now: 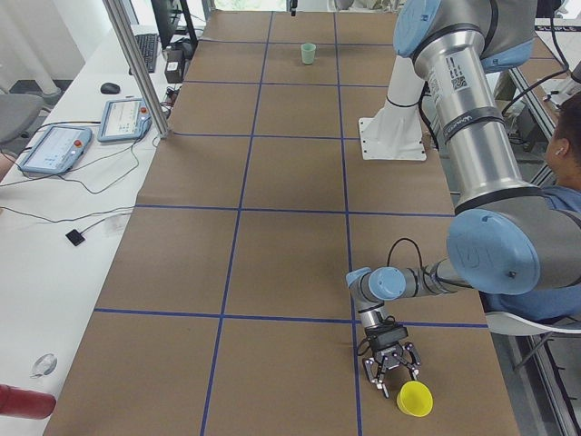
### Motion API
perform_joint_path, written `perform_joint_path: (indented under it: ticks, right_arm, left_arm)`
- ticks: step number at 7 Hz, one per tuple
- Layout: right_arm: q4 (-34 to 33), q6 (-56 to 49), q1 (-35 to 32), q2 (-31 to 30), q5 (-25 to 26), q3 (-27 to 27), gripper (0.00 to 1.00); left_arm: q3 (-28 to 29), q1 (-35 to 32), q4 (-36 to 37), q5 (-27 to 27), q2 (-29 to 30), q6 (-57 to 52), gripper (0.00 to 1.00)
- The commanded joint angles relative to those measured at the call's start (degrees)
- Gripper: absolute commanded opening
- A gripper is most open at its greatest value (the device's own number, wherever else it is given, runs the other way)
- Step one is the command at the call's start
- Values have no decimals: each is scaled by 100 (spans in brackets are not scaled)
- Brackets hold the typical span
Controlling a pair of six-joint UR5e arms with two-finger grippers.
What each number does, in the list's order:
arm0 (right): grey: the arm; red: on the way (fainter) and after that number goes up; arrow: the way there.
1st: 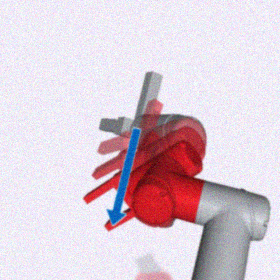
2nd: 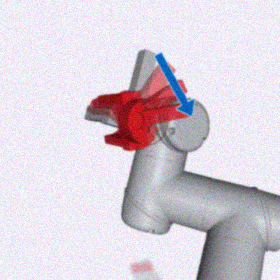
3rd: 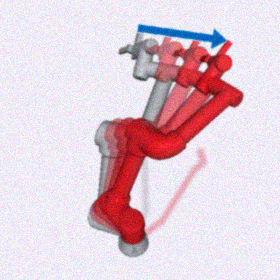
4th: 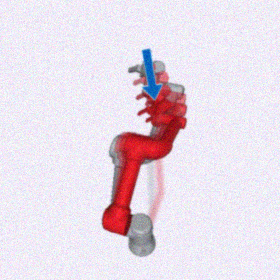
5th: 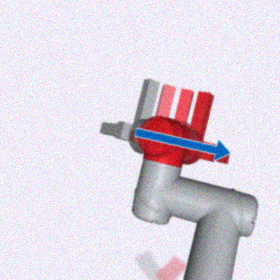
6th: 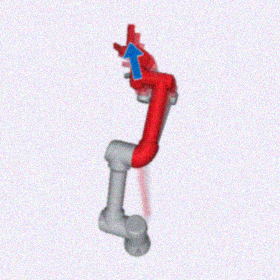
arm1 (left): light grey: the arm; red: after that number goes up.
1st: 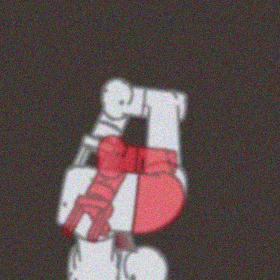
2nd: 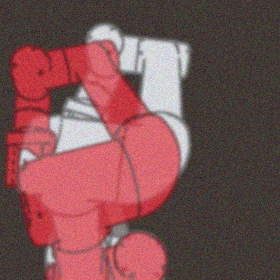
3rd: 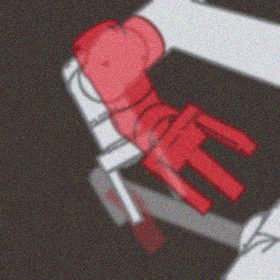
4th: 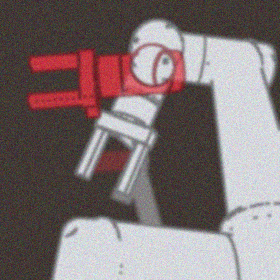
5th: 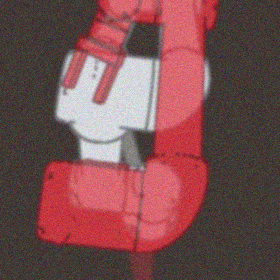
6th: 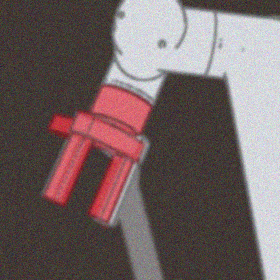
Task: Transfer and stack yellow cup on green cup
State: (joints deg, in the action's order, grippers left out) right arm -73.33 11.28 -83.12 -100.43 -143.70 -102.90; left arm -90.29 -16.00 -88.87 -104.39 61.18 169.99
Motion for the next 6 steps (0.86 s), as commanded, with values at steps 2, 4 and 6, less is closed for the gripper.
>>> perform_joint_path:
  ticks: [2,4,6]
  right_arm:
    - [-6,5,33,-3,-9,-46,100]
    - [-6,5,41,-3,-9,-46,100]
    - [-6,-3,59,-47,-18,-99,100]
  left_arm:
    - [117,123,-121,-64,-98,61,91]
    - [186,210,-296,-64,-98,131,91]
    - [397,333,-482,-64,-98,236,91]
